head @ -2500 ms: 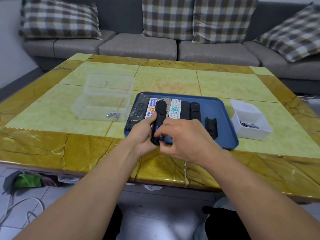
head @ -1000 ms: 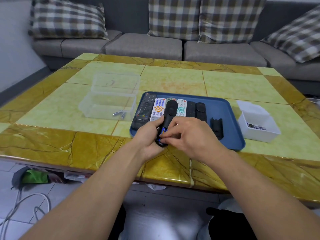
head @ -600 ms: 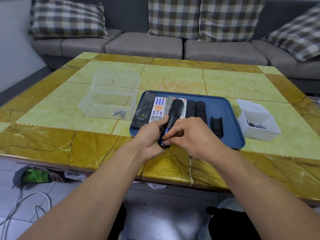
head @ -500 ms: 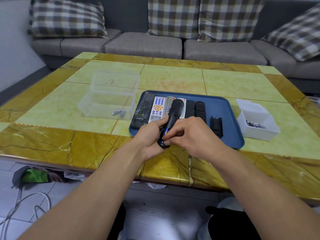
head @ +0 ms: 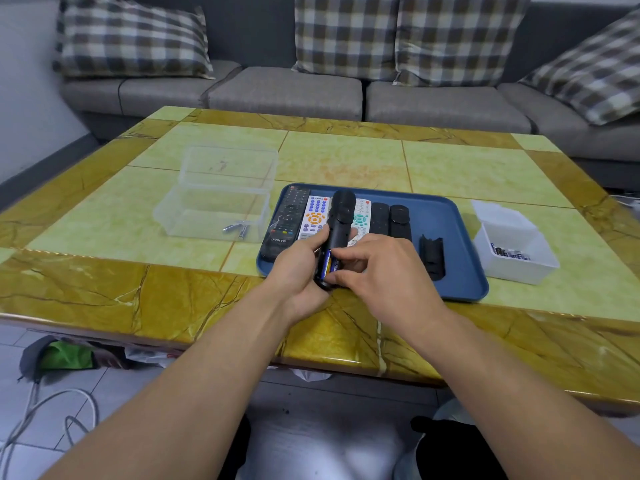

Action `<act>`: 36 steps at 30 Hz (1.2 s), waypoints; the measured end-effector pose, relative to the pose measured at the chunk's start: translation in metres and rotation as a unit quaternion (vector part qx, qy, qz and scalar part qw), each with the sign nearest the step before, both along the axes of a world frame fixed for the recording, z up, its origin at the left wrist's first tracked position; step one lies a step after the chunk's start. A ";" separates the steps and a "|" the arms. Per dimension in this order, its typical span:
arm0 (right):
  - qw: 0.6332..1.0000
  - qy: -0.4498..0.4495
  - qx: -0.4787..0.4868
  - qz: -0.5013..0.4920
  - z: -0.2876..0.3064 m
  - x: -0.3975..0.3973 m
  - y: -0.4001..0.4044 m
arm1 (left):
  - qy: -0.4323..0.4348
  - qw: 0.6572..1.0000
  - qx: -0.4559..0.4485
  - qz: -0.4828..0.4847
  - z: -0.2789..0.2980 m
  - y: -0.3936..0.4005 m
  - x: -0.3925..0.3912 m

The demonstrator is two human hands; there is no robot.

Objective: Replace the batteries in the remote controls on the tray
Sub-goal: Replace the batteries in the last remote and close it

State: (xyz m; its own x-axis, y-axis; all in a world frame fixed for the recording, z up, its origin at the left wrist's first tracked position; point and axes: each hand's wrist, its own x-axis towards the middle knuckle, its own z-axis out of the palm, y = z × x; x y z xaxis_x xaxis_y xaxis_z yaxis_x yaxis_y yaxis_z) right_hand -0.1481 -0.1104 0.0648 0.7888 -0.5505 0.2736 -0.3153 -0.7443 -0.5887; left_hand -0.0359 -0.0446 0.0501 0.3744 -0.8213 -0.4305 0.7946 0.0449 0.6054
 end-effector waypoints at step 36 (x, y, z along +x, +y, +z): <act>0.999 -0.022 0.025 -0.023 0.001 0.007 -0.003 | -0.031 0.999 -0.003 0.033 -0.015 -0.003 0.010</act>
State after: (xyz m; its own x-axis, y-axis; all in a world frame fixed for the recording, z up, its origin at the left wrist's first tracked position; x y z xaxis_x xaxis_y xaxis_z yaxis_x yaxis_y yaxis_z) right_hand -0.1411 -0.1133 0.0658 0.7498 -0.6002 0.2786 -0.3225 -0.6992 -0.6381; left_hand -0.0262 -0.0479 0.0347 0.4544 -0.7965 -0.3989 0.7504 0.1009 0.6533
